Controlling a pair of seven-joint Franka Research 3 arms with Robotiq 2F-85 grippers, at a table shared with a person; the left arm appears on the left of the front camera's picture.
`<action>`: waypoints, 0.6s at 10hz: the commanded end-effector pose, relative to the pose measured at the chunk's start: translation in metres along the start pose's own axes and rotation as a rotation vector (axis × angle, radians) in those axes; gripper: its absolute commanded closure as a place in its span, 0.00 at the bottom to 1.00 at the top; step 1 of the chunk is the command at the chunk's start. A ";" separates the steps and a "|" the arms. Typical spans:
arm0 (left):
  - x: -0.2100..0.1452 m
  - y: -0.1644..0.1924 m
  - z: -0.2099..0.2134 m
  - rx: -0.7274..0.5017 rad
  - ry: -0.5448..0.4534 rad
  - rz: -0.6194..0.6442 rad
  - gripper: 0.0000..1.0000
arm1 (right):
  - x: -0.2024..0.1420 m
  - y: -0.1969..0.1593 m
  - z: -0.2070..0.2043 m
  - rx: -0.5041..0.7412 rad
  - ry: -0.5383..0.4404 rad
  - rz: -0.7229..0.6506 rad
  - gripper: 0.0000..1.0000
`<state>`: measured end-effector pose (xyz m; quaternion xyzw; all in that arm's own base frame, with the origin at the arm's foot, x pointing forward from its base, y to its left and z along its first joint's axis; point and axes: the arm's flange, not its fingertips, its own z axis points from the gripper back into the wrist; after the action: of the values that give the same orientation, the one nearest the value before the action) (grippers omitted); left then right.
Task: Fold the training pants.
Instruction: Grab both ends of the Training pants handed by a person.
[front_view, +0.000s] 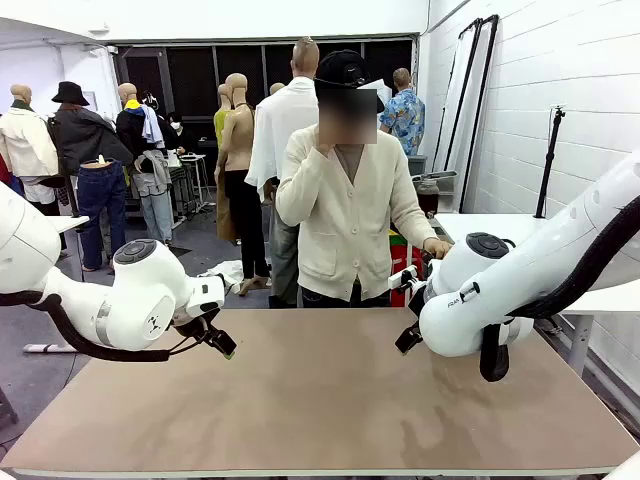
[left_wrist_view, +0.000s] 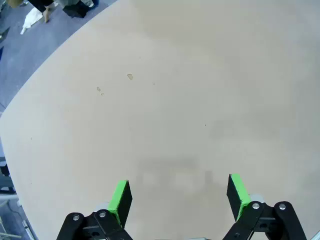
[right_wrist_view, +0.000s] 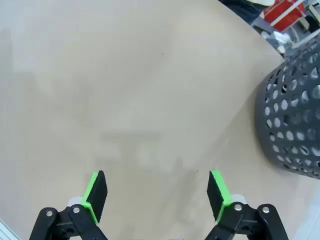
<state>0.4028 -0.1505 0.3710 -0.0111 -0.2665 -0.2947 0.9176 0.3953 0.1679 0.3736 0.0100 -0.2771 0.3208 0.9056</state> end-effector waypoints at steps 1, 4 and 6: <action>0.000 0.000 0.000 0.000 -0.001 0.000 0.00 | 0.000 0.000 0.000 0.000 0.000 0.000 0.00; 0.000 0.000 0.000 0.000 -0.001 0.000 0.00 | 0.000 0.000 0.000 0.000 0.000 0.000 0.00; 0.000 0.000 0.000 0.000 -0.001 0.000 0.00 | 0.000 0.000 0.000 0.000 0.000 0.000 0.00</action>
<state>0.4025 -0.1513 0.3710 -0.0110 -0.2665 -0.2955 0.9173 0.3952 0.1680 0.3736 0.0098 -0.2771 0.3211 0.9056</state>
